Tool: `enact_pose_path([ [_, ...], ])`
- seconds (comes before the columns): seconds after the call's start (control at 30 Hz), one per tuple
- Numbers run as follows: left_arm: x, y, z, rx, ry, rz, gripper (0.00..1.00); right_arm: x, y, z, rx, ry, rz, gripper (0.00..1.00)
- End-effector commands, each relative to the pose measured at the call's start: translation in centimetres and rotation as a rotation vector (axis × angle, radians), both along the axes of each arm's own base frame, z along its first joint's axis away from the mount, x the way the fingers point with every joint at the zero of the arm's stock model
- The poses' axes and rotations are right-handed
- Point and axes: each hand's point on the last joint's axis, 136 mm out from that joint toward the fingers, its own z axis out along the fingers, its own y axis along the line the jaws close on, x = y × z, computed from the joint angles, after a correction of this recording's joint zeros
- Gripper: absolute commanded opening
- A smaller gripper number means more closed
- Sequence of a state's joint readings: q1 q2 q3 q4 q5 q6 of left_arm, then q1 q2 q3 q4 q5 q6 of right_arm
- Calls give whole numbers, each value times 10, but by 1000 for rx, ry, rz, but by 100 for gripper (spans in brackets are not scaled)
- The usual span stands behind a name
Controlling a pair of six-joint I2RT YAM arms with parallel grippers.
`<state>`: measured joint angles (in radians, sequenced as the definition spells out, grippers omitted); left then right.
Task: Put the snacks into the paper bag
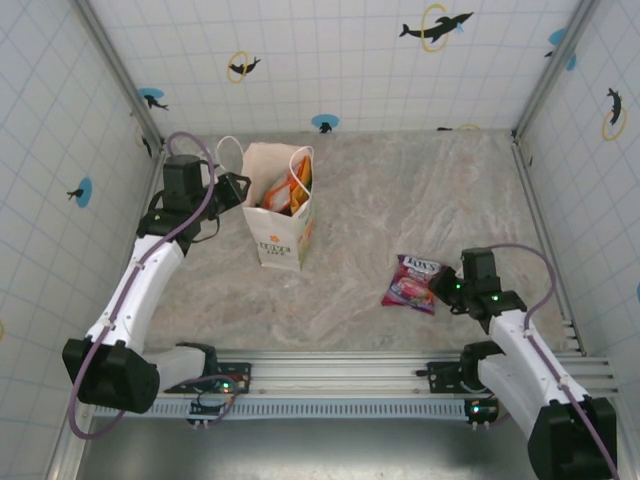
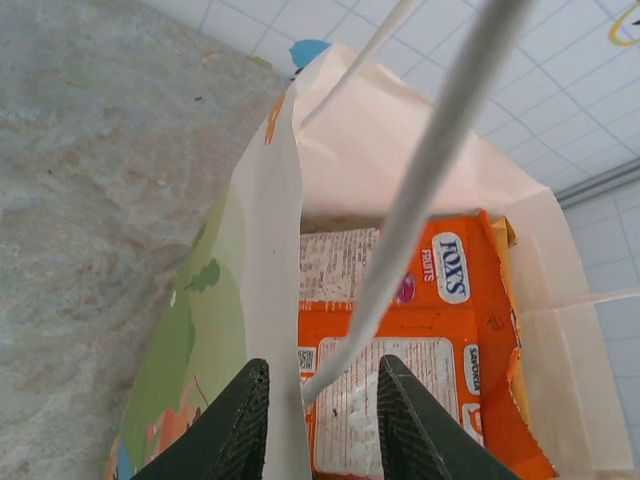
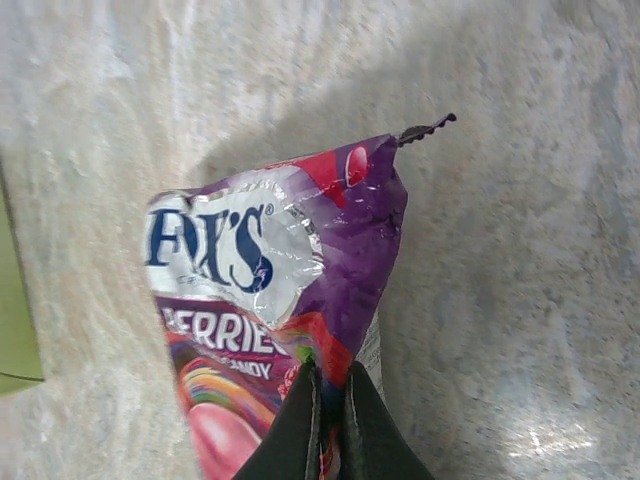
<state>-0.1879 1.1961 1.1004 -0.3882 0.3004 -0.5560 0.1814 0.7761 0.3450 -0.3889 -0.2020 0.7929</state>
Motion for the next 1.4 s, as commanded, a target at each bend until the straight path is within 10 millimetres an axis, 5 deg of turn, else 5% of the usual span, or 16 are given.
enact_pose_path([
  [0.0,-3,-4,1,-6,25,-42,33,31,4,51,22,-192,-3,0],
  [0.2,-9,-3,11,44,-20,-76,39,47,12,81,39,-287,31,0],
  [0.53,-31,4,66,398,-369,-285,54,66,26,123,28,-442,122,0],
  [0.8,-80,-18,81,685,-694,-666,69,77,38,147,43,-561,177,0],
  [1.0,-109,-33,80,699,-730,-904,74,83,50,153,63,-602,217,0],
  [1.37,-96,-55,46,593,-574,-1135,66,84,63,164,62,-663,279,0],
])
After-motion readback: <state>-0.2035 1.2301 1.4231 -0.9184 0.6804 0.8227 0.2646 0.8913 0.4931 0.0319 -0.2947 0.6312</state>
